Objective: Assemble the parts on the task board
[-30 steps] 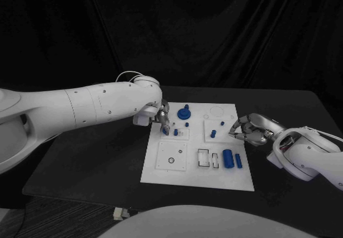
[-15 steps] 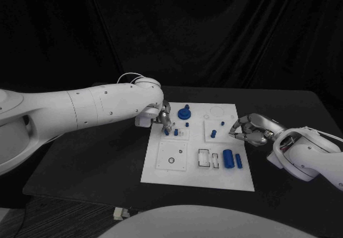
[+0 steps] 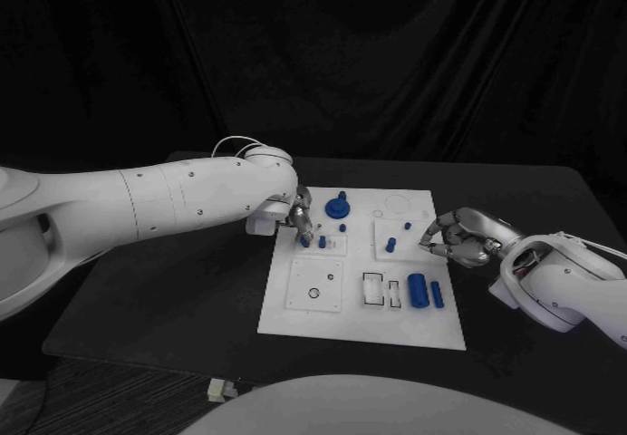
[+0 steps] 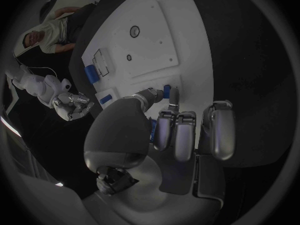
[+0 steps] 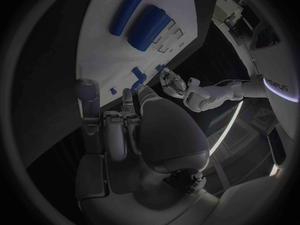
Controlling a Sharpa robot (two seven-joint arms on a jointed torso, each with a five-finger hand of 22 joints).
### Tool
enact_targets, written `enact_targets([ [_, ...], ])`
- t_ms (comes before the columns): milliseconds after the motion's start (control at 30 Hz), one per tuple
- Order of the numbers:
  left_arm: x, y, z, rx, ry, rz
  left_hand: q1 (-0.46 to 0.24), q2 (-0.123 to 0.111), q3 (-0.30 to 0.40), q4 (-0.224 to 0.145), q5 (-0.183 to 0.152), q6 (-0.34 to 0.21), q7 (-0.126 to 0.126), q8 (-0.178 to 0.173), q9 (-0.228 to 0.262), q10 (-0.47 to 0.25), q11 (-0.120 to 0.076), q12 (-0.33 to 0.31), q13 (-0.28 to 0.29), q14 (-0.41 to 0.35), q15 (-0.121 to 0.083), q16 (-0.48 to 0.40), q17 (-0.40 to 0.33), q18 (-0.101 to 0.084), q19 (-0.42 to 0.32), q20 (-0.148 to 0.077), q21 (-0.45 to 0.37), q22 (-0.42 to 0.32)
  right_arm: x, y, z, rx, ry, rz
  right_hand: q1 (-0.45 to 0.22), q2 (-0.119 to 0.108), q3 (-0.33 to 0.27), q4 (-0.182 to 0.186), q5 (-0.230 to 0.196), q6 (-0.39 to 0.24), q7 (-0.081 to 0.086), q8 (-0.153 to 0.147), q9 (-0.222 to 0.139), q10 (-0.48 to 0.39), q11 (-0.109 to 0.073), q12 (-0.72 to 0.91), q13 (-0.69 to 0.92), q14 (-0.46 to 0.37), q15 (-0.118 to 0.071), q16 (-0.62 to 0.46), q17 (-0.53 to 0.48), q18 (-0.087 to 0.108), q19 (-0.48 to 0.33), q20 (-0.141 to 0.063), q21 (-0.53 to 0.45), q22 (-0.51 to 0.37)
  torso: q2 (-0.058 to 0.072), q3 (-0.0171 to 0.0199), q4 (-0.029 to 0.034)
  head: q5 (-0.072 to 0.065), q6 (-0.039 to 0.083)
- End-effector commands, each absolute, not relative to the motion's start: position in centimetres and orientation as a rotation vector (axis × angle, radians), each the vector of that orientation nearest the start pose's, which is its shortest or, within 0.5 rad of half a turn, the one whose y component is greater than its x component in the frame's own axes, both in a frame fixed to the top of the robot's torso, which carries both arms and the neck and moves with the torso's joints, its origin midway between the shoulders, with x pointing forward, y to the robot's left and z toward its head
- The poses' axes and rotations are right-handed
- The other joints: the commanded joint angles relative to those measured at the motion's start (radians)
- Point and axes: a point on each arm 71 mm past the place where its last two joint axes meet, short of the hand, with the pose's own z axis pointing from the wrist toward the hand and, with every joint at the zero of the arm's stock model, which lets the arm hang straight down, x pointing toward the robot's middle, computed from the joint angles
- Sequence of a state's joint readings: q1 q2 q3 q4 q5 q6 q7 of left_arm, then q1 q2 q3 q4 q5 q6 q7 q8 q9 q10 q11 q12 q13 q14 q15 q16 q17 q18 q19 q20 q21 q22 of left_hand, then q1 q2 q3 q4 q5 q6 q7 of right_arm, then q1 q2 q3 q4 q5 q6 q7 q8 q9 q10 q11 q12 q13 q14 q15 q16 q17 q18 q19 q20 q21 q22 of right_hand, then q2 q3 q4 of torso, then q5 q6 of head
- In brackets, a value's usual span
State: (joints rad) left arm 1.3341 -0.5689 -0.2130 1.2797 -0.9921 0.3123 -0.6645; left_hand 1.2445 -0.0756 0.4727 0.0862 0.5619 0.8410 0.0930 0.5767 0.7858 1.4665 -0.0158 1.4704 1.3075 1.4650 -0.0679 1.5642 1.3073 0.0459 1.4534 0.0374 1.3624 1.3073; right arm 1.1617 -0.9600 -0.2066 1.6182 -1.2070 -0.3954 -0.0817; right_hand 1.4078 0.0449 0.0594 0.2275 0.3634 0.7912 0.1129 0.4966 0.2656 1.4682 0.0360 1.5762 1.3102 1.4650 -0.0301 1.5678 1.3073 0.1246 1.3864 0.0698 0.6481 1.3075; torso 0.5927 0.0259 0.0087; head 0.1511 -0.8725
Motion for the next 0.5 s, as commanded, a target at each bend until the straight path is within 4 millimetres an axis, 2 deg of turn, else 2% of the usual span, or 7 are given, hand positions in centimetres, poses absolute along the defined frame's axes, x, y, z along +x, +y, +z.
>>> enact_targets([
  [33,50.71,16.18,-23.82,-0.023,2.502,-0.116,0.004,0.002,0.084,-0.091,-0.003,0.019,-0.03,-0.005,-0.002,0.052,-0.003,0.007,0.193,0.106,-0.003,0.007,0.264,0.003,0.007,0.003,0.006,0.198,43.17,-23.69,-25.31,0.109,1.872,0.694,0.008,-0.002,0.004,-0.001,0.004,-0.004,-0.005,0.004,-0.001,0.103,-0.006,-0.005,0.261,0.101,-0.007,-0.006,0.251,0.018,-0.005,-0.001,-0.005,0.068,0.0,-0.0001,-0.0001,0.003,0.0],
  [500,50.38,16.49,-23.85,-0.017,2.512,-0.086,0.005,0.003,0.083,-0.091,-0.004,0.02,-0.031,-0.006,-0.003,0.053,-0.003,0.008,0.194,0.106,-0.004,0.007,0.264,0.003,0.007,0.003,0.007,0.198,43.19,-23.64,-25.42,0.109,1.877,0.693,0.008,-0.002,0.004,-0.001,0.004,-0.004,-0.005,0.004,-0.001,0.103,-0.006,-0.005,0.261,0.101,-0.007,-0.006,0.251,0.018,-0.005,-0.001,-0.005,0.068,-0.001,0.0,0.0002,0.004,0.0],
])
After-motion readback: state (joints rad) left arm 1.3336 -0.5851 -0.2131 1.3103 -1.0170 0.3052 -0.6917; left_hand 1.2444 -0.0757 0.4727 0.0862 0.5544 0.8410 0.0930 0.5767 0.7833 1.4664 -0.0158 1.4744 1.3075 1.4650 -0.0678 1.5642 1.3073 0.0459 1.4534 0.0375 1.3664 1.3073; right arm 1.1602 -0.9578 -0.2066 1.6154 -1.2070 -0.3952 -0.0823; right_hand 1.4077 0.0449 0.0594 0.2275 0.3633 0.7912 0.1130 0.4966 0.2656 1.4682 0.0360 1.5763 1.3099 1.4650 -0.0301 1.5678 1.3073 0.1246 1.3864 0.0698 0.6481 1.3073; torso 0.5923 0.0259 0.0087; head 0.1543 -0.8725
